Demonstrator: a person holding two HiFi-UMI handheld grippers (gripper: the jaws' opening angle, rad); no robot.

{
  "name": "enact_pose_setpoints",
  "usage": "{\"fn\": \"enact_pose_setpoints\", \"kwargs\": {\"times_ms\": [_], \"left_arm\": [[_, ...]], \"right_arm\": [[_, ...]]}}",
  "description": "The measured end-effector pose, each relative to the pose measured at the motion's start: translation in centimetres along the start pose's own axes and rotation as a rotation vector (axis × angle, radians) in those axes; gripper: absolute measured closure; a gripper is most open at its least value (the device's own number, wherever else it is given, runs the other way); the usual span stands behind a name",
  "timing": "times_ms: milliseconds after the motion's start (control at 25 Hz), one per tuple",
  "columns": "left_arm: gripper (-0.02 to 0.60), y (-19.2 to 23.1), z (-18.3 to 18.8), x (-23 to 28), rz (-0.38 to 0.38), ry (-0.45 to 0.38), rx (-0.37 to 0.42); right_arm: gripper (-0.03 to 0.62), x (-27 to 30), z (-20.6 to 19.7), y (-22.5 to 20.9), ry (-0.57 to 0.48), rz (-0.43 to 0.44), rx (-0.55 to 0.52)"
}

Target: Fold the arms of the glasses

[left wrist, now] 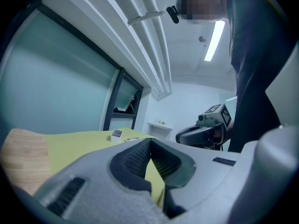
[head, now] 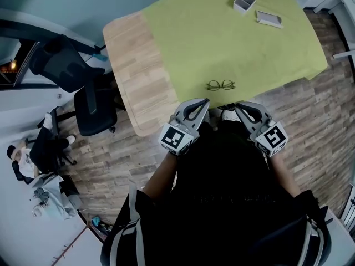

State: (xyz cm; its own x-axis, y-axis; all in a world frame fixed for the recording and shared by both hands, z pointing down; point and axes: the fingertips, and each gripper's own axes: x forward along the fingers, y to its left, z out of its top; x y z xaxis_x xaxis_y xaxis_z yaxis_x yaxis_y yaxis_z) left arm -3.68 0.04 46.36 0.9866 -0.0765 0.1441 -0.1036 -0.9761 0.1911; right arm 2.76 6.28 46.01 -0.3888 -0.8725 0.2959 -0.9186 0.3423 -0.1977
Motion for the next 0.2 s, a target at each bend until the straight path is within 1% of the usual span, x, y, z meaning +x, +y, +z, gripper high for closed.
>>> {"fn": "enact_pose_setpoints", "kwargs": {"times_ms": [200], "left_arm": [[0.565,-0.13,0.46,0.53,-0.043,-0.014,0.027]], "right_arm": [[0.559,0.10,0.58,0.29,-0.011,-0.026,-0.005]]}}
